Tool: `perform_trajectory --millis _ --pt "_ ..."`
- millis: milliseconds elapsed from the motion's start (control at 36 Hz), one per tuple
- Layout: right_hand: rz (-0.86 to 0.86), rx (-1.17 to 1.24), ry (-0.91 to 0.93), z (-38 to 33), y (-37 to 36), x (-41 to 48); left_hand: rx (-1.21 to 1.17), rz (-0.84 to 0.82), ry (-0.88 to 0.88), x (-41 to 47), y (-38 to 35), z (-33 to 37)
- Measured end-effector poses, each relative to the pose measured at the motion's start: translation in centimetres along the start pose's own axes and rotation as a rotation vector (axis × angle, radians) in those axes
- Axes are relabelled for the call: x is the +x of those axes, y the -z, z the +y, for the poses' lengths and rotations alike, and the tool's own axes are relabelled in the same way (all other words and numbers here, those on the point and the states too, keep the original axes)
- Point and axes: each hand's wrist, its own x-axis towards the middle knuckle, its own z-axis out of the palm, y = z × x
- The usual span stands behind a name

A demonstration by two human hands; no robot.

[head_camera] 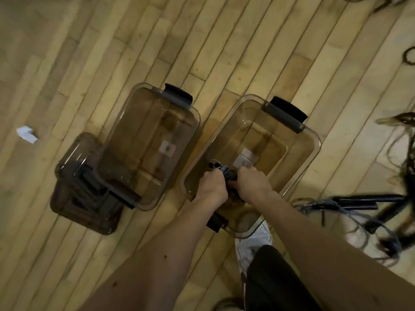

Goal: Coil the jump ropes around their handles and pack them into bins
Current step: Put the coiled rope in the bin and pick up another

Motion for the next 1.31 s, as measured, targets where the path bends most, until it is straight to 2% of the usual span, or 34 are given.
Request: perform_trajectory --millis 139,250,306,417,472,528,639,722,833,944,1028,1111,1167,1222,1306 --pt "0.018 0.068 -0.001 0.3 -0.1 0.8 0.108 0.015 -0.013 0.0 0.0 0.3" --pt "0.056 0.101 0.042 0.3 1.0 -1.0 0.261 0.085 -0.097 -1.7 1.5 1.0" --pt "0.159 0.150 0.077 0.5 2.5 -3.1 0.316 0.125 -0.162 -3.0 2.8 1.6" --pt "0.360 0.400 0.177 4.0 7.7 -9.1 0.274 0.126 -0.290 -6.1 6.2 4.0" --pt "0.458 0.395 0.184 7.4 10.4 -12.5 0.210 0.126 -0.363 -8.1 7.9 6.1" --pt "0.524 0.344 0.111 11.6 12.2 -15.4 0.149 0.125 -0.454 -10.6 9.2 8.8" --pt "0.471 0.370 -0.115 19.4 12.3 -19.2 0.172 0.176 -0.642 -14.9 8.9 14.5" --pt "0.420 0.411 -0.219 23.4 9.5 -20.5 0.237 0.126 -0.733 -16.6 5.8 18.2" --pt "0.347 0.512 -0.253 26.3 4.9 -19.3 0.352 0.071 -0.691 -14.8 0.1 20.6" --pt "0.374 0.556 -0.231 27.5 1.9 -16.4 0.341 -0.006 -0.560 -10.8 -5.4 20.1" --pt "0.404 0.448 -0.171 27.9 1.1 -13.6 0.241 -0.032 -0.493 -7.5 -8.9 19.6" --pt "0.424 0.158 -0.088 27.9 1.0 -11.4 0.130 0.020 -0.449 -5.2 -11.4 19.8" --pt "0.370 -0.057 -0.050 27.9 0.7 -9.9 0.082 0.064 -0.434 -4.0 -12.7 20.1" --pt "0.299 -0.216 -0.036 28.3 0.0 -8.4 0.048 0.014 -0.429 -2.8 -14.1 20.2" --pt "0.297 -0.322 0.022 28.5 -1.1 -7.0 0.064 -0.087 -0.431 -1.7 -15.4 19.6"
